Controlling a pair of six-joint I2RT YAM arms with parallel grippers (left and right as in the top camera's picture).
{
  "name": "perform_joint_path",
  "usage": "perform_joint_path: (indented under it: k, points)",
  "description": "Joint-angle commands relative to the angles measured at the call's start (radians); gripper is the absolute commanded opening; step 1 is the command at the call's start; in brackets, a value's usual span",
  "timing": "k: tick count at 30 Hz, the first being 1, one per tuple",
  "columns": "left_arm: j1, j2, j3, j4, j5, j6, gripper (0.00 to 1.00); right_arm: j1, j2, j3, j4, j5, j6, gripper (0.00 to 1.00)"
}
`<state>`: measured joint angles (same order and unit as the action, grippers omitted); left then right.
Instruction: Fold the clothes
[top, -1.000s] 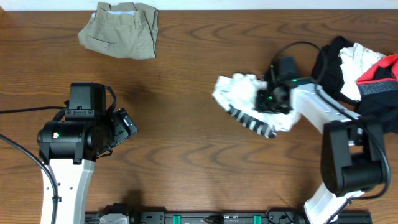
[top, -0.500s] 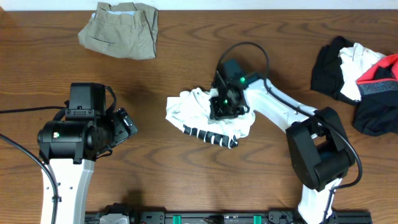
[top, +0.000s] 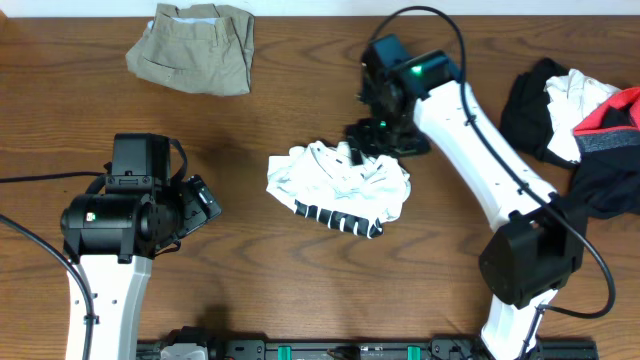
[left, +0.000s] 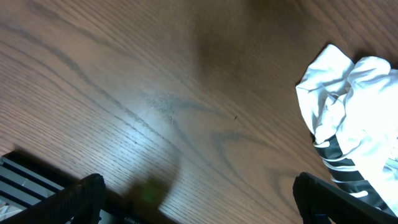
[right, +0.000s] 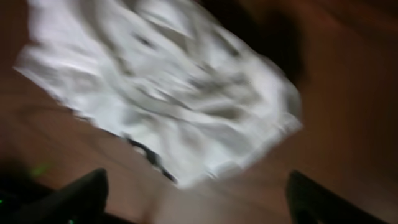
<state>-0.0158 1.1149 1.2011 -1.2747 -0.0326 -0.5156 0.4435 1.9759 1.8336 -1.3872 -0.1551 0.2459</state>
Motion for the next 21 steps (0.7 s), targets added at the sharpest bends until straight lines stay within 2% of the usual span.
perform_joint_path:
  k: [1,3,7,9,17,21]
  points:
    - [0.004,0.004,-0.005,0.001,-0.005,0.014,0.98,-0.034,-0.008,-0.031,-0.035,0.066,0.000,0.72]
    - [0.004,0.004,-0.005,0.004,-0.005,0.014,0.98,-0.042,-0.008,-0.071,-0.022,0.066,0.000,0.61]
    - [0.004,0.004,-0.005,0.003,-0.005,0.014,0.98,-0.044,-0.008,-0.200,0.094,0.047,0.001,0.25]
    - [0.004,0.004,-0.005,0.003,-0.005,0.014,0.98,-0.044,-0.008,-0.270,0.161,0.016,0.000,0.15]
    - [0.004,0.004,-0.005,0.003,-0.005,0.014,0.98,-0.060,-0.008,-0.471,0.312,-0.011,0.010,0.13]
    - [0.004,0.004,-0.005,0.003,-0.005,0.014,0.98,-0.097,-0.008,-0.504,0.323,0.146,0.089,0.11]
